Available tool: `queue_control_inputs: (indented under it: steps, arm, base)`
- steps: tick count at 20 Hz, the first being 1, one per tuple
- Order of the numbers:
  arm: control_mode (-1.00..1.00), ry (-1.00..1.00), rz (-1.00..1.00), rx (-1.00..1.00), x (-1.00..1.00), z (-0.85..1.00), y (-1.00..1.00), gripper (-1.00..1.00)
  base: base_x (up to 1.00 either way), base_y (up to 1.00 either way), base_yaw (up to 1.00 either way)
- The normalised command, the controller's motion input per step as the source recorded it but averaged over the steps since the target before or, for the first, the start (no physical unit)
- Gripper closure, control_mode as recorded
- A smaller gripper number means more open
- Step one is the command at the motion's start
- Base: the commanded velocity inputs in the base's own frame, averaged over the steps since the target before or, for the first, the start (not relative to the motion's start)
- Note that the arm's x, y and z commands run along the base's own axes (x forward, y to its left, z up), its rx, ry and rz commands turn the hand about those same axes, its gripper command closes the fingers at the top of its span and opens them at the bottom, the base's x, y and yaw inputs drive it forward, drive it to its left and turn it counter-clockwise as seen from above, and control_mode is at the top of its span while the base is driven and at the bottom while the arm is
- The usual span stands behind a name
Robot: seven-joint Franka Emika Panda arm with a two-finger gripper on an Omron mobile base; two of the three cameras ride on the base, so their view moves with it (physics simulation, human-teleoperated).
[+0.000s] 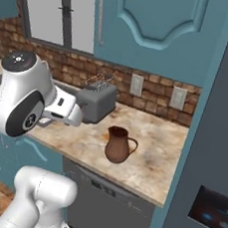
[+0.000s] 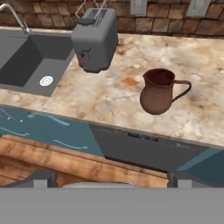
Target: Move the bar and cup from the second highest shelf to the top shelf to make space. Then, place the pitcher from the counter on the cleared second highest shelf.
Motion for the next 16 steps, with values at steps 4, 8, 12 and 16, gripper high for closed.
queue_control_inputs:
  steps: [4,8,12,16]
  arm:
    - [1.0,0.0,0.0,0.0,0.0,0.0,0.0,-1.0]
    - [1.0,0.0,0.0,0.0,0.0,0.0,0.0,-1.0]
    - [-1.0,0.0,0.0,0.0,0.0,0.0,0.0,-1.0]
    - [-1.0,0.03,0.04,0.0,0.2,0.0,0.0,-1.0]
  base:
    - [0.51,0.0,0.0]
    - [0.11,0.01,0.03]
    - [0.0,0.0,0.0]
    - [0.0,0.0,0.0]
